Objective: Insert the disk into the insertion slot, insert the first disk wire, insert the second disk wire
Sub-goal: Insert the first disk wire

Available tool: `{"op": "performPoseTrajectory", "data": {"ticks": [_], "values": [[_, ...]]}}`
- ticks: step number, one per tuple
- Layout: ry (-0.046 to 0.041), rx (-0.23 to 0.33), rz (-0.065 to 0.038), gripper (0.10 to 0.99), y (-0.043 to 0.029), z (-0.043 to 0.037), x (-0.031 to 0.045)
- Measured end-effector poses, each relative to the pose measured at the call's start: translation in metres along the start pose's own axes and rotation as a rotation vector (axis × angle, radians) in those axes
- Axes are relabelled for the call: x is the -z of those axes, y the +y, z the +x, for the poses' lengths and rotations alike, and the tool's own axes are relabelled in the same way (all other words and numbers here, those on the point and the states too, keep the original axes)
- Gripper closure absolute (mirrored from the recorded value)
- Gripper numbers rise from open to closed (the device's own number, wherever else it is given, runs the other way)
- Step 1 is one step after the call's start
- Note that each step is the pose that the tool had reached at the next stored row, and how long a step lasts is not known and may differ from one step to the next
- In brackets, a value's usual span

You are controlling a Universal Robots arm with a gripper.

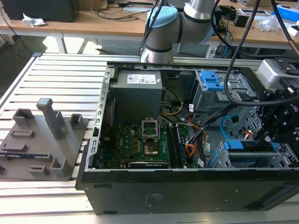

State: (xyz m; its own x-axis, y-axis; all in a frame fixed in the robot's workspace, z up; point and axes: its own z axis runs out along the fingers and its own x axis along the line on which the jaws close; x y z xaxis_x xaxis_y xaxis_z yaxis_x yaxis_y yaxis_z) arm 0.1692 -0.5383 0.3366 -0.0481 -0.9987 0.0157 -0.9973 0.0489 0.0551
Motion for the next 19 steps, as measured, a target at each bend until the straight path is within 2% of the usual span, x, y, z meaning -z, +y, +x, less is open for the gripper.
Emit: {"op": "performPoseTrajectory", "data": {"ticks": [3,5,6,12,13,15,16,17,19], "values": [[-0.0005,0.000,0.000,0.902,0.0000,0.0002,-0.0003],[-0.0002,0.000,0.000,0.776,0.0000,0.0003,-0.0001],[0.0002,0.000,0.000,0.776,0.0000,0.0004,0.0007],[0.0000,0.000,0.000,0.776,0.0014,-0.0004,0.0224],[-0.0001,0.000,0.000,0.792,0.0015,-0.0009,0.0247],[0.0000,0.000,0.001,0.918,0.0024,-0.0018,0.0330],[-0.0002,0.000,0.001,0.918,0.0032,-0.0019,0.0356],[-0.0001,0.000,0.003,0.980,0.0055,-0.0019,0.0383],[-0.0003,0.000,0.007,0.980,0.0098,-0.0016,0.0423]]}}
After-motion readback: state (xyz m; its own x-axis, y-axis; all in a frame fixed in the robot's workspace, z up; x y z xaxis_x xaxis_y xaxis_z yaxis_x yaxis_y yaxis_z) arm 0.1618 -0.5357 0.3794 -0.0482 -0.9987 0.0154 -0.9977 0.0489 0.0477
